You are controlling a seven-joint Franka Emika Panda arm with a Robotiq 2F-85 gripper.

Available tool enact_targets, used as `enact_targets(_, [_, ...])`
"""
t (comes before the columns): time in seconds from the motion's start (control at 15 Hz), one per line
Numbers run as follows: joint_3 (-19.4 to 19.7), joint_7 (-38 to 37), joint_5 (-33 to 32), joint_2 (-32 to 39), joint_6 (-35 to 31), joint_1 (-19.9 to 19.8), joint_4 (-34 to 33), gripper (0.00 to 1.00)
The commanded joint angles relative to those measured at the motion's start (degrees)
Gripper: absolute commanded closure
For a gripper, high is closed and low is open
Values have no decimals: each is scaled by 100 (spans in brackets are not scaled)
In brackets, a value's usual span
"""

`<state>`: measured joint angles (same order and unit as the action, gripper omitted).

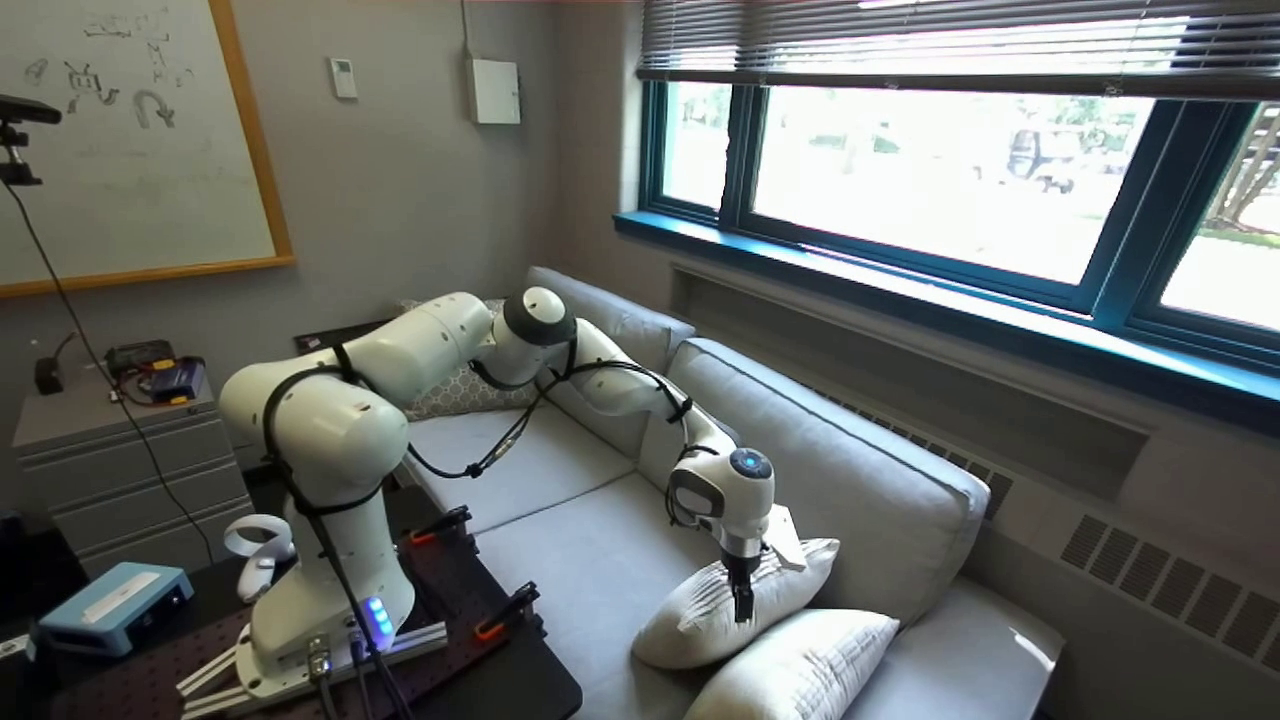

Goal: Arrange the pillows neatly to the right

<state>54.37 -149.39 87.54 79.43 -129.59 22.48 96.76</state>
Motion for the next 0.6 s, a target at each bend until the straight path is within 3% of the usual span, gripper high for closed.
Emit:
enact_targets(0.0, [380, 5, 312, -72, -189, 129, 473, 0])
enact_targets(0.07, [-266, 8, -442, -826, -916, -405, 539, 0])
enact_targets(0.13, [491, 4, 289, -107, -303, 76, 594, 0])
enact_targets(0.2, [448, 11, 274, -213, -354, 25, 653, 0])
enact_targets(0.27, [-220, 15, -394, -926, -1109, -512, 654, 0])
enact_targets(0.33, [471, 10, 279, -222, -451, -28, 689, 0])
enact_targets(0.4, [409, 16, 268, -329, -481, -64, 716, 0])
enact_targets(0.47, [-238, 17, -450, -1096, -1136, -527, 755, 0])
enact_targets(0.53, [431, 8, 93, -499, -353, -11, 764, 0])
